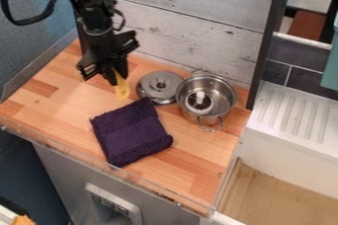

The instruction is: Move the yellow brush in the left side of the table

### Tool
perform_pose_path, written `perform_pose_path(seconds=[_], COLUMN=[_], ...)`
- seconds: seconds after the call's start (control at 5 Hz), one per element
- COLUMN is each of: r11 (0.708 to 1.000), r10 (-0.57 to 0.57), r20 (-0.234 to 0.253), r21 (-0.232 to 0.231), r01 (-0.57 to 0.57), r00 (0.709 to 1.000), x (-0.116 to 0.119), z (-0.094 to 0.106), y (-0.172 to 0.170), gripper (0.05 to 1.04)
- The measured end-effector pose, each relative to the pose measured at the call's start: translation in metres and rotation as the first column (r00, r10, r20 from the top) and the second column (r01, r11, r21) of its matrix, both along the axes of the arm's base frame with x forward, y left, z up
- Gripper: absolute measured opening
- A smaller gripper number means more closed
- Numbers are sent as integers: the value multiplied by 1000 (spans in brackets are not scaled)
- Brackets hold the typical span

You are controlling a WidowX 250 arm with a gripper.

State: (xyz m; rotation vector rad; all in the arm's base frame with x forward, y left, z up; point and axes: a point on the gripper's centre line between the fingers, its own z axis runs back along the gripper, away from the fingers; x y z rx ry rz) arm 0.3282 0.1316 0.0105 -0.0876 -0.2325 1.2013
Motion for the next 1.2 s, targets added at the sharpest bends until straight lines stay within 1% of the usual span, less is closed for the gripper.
perform_pose_path(seconds=[0.2,0.4,0.6,0.8,1.0,1.2], r11=[998,991,983,980,976,979], r10=[50,120,156,168,175,165], r20=[-5,-7,-19,-30,-48,-51], r21=[-28,-60,-91,-102,-122,-116], r01=[-50,-120,-157,-171,-180,-170], r00=[999,993,988,985,983,985], x=[9,15,26,42,56,71], z=[-7,-14,-24,-26,-33,-36], y=[24,47,59,68,72,73], gripper=[224,224,206,129,56,52])
